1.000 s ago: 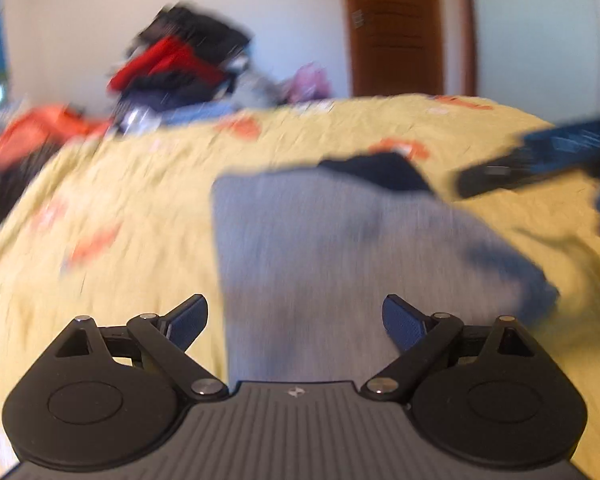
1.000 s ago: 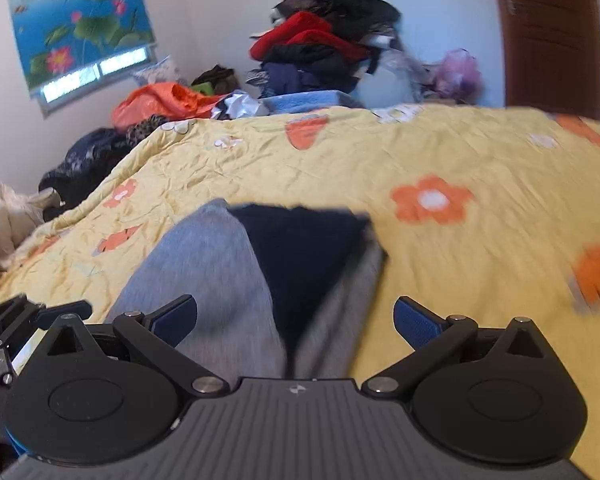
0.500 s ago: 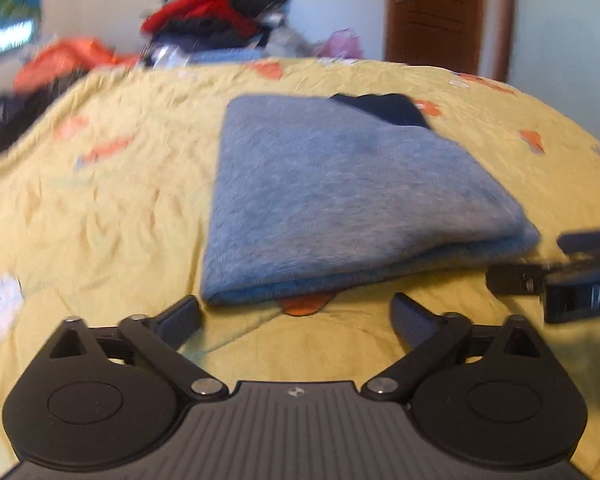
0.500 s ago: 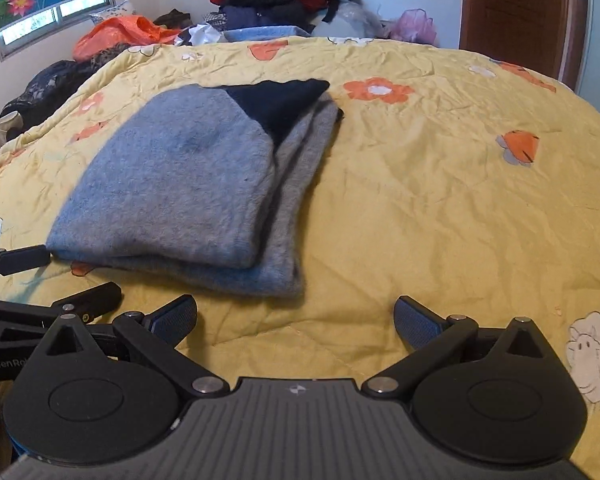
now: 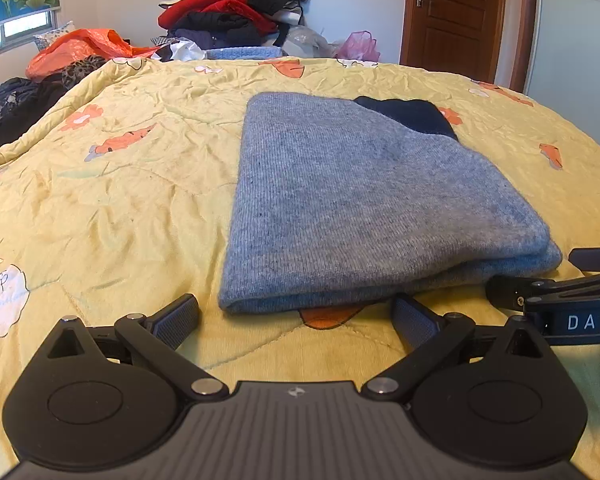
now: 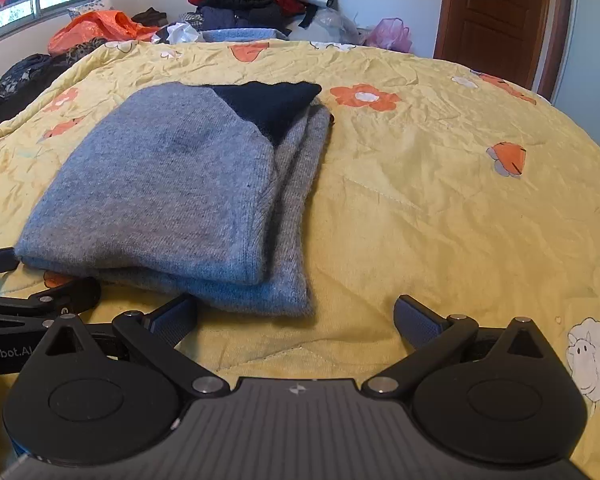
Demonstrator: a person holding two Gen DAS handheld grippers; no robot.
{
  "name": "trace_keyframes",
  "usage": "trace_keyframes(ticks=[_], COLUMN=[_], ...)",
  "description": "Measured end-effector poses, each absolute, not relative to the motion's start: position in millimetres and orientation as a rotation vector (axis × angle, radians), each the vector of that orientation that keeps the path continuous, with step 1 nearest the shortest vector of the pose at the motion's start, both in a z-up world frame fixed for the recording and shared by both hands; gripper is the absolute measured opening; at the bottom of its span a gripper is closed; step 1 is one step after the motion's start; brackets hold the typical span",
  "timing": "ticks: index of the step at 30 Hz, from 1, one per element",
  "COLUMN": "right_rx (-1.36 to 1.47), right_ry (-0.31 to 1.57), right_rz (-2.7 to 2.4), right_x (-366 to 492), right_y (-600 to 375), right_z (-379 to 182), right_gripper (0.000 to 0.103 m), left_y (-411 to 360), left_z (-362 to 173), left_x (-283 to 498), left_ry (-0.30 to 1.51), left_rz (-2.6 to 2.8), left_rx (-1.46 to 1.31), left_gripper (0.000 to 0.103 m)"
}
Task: Fold small clothes
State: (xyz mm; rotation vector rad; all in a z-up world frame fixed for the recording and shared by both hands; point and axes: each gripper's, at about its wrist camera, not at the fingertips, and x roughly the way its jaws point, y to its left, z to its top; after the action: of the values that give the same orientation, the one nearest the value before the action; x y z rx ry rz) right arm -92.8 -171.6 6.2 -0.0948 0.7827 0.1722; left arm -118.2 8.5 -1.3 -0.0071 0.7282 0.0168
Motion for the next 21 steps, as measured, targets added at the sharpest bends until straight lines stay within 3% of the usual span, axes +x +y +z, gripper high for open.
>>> trace_keyframes(ticks=[21], right_rx=[-0.071], right_ry=[0.691], right_rz=[0.132], right_x=[-112], right_y=[-171], right_z=[-2], right_gripper=[0.103], left_y=[8], left_z=[-1], left_x=[-120], left_ry=[0.725], left_rz=[0.015], left_rx=[-0.011], left_gripper=[0.103])
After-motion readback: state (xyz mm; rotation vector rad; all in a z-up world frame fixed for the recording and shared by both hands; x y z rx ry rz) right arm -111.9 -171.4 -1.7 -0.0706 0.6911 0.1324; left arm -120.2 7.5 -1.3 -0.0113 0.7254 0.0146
